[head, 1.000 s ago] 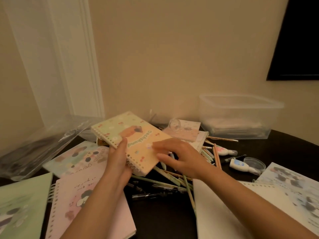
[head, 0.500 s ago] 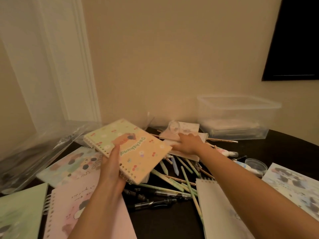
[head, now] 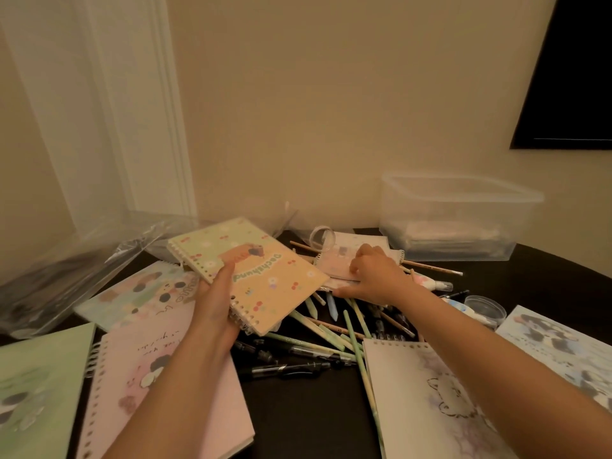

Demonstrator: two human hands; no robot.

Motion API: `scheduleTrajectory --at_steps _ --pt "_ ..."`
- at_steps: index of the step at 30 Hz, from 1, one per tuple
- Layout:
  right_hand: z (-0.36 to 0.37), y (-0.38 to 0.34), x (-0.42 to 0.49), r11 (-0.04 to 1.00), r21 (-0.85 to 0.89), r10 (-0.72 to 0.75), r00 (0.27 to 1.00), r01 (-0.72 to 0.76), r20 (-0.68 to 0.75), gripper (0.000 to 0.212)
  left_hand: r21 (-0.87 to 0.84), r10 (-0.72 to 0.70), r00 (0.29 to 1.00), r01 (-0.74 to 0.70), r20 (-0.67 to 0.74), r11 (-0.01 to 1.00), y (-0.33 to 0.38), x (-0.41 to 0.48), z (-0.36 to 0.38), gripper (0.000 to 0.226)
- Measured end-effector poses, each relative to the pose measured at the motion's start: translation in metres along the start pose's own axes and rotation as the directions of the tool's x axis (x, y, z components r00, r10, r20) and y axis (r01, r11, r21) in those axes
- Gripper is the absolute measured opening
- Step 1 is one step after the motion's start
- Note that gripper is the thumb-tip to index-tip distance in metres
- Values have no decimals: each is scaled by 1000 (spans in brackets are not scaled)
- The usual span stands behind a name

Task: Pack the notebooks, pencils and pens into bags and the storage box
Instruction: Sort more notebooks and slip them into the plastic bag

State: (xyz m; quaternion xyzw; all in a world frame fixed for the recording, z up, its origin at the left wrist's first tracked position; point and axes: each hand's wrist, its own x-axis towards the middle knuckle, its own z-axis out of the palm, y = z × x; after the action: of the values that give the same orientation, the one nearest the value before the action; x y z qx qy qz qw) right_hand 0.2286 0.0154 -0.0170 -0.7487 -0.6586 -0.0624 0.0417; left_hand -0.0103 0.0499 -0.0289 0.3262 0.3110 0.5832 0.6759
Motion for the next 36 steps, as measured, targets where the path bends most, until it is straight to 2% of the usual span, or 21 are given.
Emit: scheduleTrajectory --at_steps 3,8,10,14,18,23,26,29,31,34,36 --pt "4 1 -2 972 231 24 998 -35 52 59 -10 -4 1000 4 -3 1000 0 0 -1 37" --pt "5 3 9 997 23 71 993 -74 97 84 -17 -13 1000 13 -13 1000 0 1 -1 36" --pt "3 -3 15 999 9 36 996 -37 88 89 -18 -24 1000 23 -19 1000 1 2 -3 36" --pt "7 -11 24 998 37 -52 995 49 89 72 -31 -55 998 54 -32 998 3 7 -8 37" --pt "9 -12 22 997 -41 -69 997 68 -19 71 -47 -65 997 63 -37 997 5 8 -9 36" --pt "7 -6 13 981 144 -107 985 127 -138 49 -68 -80 996 78 -34 995 6 5 -6 36" --pt "-4 2 16 986 119 -86 973 113 -213 38 -50 -81 996 80 -24 996 6 4 -6 35" --pt "-13 6 16 983 133 -99 976 127 -194 34 -30 -72 997 71 -5 997 7 1 -4 34" --pt "-13 15 14 977 174 -81 970 122 -227 23 -19 -73 997 74 5 997 7 -1 -3 35" --pt "-17 32 11 938 333 45 920 94 -389 18 -1 -88 996 88 21 996 6 -2 -2 38" --pt "-24 41 8 902 411 115 845 130 -521 20 20 -103 993 102 52 995 6 -3 0 37"
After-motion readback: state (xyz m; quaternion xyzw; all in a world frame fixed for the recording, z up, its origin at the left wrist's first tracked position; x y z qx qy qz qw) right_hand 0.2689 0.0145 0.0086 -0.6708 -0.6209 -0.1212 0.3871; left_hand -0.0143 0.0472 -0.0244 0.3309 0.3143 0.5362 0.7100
